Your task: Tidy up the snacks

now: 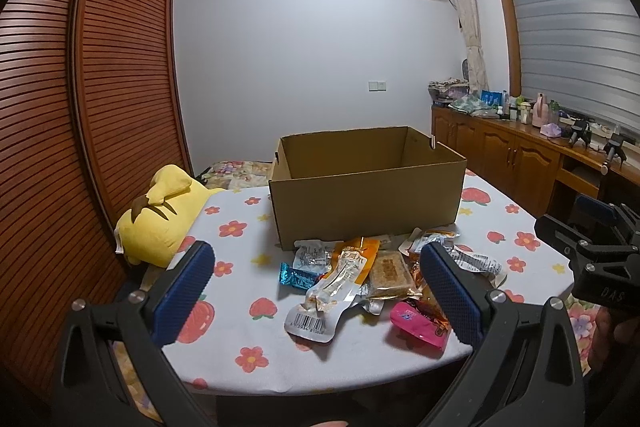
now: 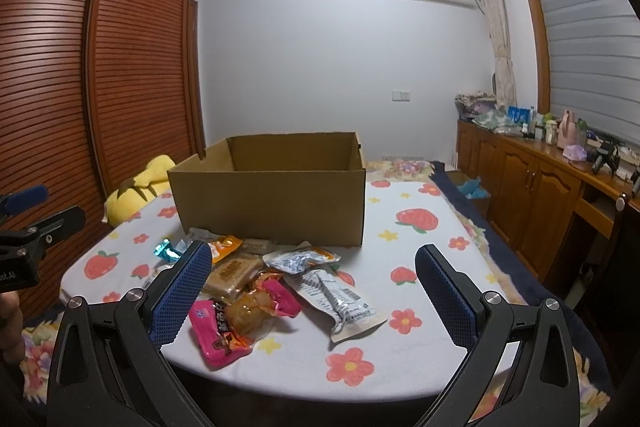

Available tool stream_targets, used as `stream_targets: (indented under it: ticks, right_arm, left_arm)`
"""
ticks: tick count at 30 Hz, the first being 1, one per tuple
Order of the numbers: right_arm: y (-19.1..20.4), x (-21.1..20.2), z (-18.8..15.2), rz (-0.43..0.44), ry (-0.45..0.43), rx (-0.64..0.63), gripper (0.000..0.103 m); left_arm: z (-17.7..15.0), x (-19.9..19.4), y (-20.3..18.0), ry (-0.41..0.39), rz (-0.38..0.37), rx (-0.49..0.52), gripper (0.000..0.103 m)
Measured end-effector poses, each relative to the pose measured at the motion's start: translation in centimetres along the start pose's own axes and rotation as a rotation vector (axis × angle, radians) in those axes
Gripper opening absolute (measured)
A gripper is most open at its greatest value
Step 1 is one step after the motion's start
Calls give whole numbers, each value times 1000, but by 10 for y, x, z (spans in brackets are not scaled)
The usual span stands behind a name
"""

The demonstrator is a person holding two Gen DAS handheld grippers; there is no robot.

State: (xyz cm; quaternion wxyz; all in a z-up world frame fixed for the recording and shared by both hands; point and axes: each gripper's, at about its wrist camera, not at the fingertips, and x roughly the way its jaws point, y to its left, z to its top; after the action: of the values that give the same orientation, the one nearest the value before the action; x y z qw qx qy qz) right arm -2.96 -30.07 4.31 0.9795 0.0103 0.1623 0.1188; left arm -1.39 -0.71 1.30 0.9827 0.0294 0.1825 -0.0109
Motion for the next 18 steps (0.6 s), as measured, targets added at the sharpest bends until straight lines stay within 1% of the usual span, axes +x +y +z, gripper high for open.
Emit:
stream_targets:
  ticks: [18]
  right_arm:
    - [0,0,0,2,2,1,103]
  left_arm:
    - [-1,-2,0,3,-5,6,103]
